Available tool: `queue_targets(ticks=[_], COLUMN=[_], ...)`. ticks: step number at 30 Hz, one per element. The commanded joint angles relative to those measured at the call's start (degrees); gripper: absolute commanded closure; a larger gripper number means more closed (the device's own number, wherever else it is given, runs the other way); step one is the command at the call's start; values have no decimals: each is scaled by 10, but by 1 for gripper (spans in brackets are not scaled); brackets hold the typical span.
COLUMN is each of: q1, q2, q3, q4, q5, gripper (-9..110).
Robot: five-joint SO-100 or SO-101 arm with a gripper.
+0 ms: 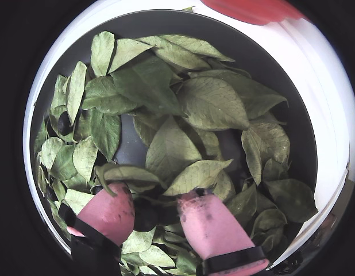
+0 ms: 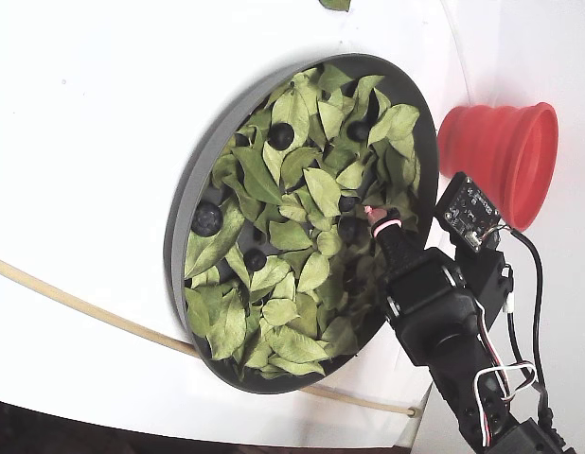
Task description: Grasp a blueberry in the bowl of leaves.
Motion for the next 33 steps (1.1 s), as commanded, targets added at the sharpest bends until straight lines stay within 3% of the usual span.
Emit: queue_targets(ticks=[1, 33], q1=[22, 6], q2=[7, 62], q3=[-37, 11], q4=[-24, -24], q5=[-9, -7], gripper=[88, 87])
